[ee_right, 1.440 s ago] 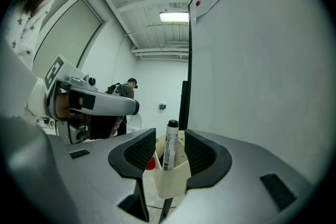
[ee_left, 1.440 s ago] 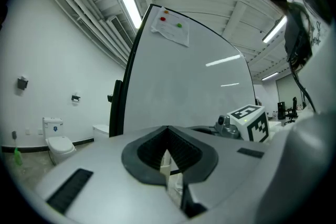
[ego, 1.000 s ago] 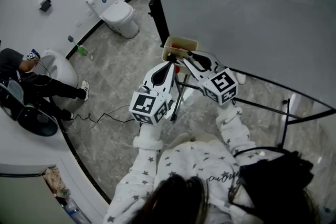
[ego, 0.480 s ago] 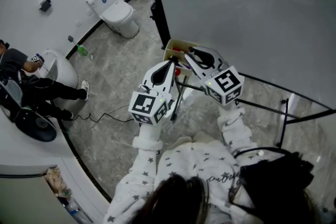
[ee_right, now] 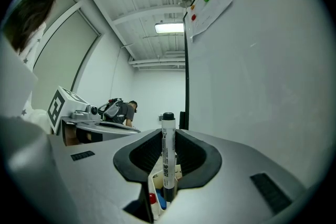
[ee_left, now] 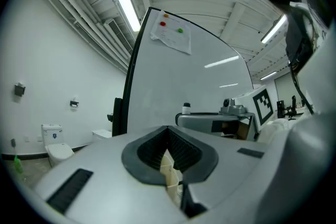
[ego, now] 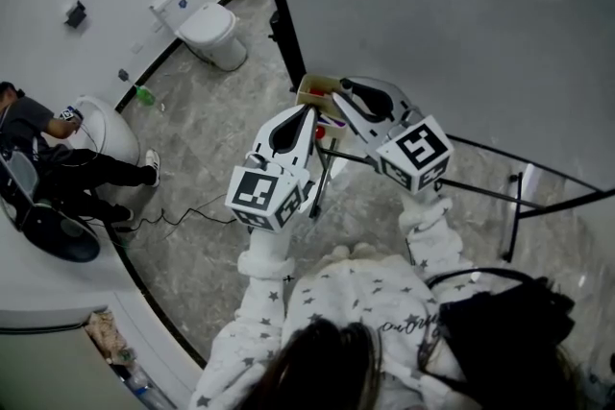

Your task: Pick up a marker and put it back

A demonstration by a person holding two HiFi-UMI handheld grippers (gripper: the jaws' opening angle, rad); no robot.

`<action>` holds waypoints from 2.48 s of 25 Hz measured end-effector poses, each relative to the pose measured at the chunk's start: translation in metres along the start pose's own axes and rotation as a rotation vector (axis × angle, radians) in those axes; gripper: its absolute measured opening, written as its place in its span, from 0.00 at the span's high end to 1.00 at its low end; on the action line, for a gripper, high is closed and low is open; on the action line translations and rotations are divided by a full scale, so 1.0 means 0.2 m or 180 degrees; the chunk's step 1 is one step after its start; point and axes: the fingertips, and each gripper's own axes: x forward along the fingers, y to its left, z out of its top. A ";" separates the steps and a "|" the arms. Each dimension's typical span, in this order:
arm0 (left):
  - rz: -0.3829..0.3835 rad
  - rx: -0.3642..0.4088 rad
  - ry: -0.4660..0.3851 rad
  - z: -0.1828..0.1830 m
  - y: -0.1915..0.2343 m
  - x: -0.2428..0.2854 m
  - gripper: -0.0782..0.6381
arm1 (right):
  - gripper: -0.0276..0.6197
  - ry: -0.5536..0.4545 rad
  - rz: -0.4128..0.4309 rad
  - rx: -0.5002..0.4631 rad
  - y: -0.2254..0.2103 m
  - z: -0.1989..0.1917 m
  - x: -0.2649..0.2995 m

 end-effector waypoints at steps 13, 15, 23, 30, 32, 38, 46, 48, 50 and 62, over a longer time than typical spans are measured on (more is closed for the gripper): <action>0.0012 -0.0051 0.0001 0.00 0.00 -0.03 0.90 | 0.83 -0.0021 0.0015 0.0011 0.01 0.00 0.01; 0.0020 0.0044 0.0110 -0.01 0.00 -0.02 0.90 | 0.83 -0.0028 0.0007 0.0013 0.01 0.00 0.01; -0.0028 0.0087 0.0027 0.02 -0.04 -0.04 0.90 | 0.83 -0.0075 -0.0025 -0.0031 0.03 0.07 -0.02; 0.0007 0.0084 0.0010 0.02 -0.03 -0.04 0.90 | 0.83 -0.0108 -0.0014 -0.0079 0.03 0.11 -0.02; 0.0026 0.0074 0.0012 0.01 -0.02 -0.04 0.90 | 0.83 -0.0114 -0.0003 -0.0075 0.02 0.11 -0.02; 0.0078 0.0045 0.0015 0.01 -0.03 -0.06 0.90 | 0.83 -0.0101 -0.0001 -0.0031 0.01 0.03 0.01; 0.0194 0.0014 0.0068 -0.02 0.01 -0.10 0.90 | 0.83 0.0055 0.0009 -0.0055 0.02 -0.19 0.06; 0.0200 0.0026 0.0086 -0.04 0.02 -0.09 0.90 | 0.83 0.0072 -0.0018 -0.0112 0.02 -0.24 0.07; 0.0209 0.0026 0.0087 -0.04 0.02 -0.10 0.90 | 0.83 0.0097 -0.0052 -0.0134 0.02 -0.28 0.07; 0.0172 0.0022 0.0107 -0.18 0.06 0.02 0.90 | 0.66 0.0087 0.0009 -0.0142 -0.02 -0.46 0.14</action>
